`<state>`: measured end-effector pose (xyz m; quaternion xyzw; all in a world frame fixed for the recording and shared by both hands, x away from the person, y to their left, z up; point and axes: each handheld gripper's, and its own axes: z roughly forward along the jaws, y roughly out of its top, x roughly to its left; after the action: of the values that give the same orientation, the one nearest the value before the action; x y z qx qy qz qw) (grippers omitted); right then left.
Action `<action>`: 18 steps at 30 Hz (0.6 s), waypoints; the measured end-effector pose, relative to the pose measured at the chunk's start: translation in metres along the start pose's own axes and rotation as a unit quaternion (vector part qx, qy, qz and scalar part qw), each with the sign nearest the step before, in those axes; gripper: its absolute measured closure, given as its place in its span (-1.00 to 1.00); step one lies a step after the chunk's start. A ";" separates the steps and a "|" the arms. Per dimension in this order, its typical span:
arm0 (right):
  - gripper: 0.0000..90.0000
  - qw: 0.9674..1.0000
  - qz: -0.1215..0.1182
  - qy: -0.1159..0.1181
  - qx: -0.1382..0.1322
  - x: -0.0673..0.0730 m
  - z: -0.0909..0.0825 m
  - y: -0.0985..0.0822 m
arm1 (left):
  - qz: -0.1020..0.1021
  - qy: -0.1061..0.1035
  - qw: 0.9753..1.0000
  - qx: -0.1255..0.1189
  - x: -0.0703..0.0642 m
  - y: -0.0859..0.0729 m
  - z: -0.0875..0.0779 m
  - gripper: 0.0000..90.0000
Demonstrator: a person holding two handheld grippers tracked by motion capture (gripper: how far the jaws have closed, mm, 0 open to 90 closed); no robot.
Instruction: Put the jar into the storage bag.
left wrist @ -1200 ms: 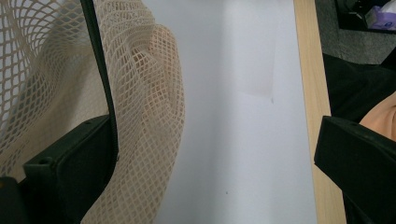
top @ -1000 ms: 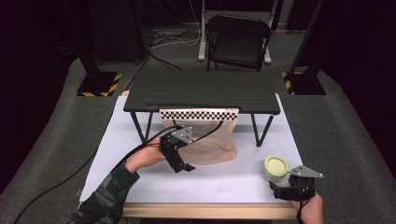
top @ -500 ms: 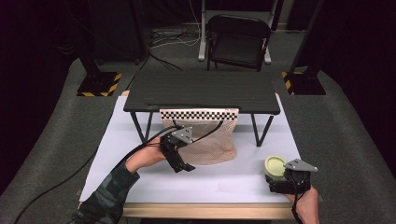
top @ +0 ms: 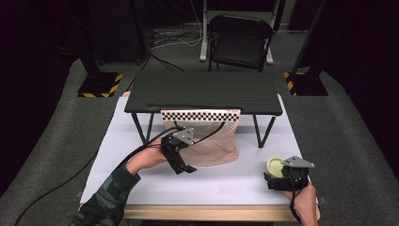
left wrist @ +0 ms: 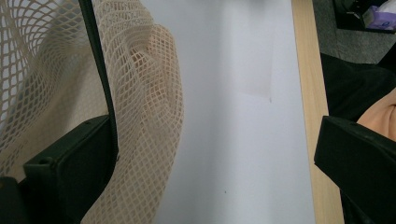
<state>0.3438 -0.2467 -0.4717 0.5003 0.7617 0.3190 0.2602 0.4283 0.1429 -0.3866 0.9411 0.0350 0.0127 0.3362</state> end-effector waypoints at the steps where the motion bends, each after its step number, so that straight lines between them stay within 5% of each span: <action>1: -1.00 1.000 0.001 0.001 0.001 0.000 0.001 0.001 | 0.000 0.000 1.000 0.001 0.000 0.000 0.000 -1.00; 18: -0.96 1.000 0.004 -0.009 0.009 0.001 0.009 -0.002 | 0.001 0.001 1.000 0.002 0.000 0.000 0.000 -1.00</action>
<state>0.3485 -0.2440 -0.4790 0.5084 0.7601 0.3091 0.2613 0.4279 0.1431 -0.3864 0.9417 0.0345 0.0136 0.3343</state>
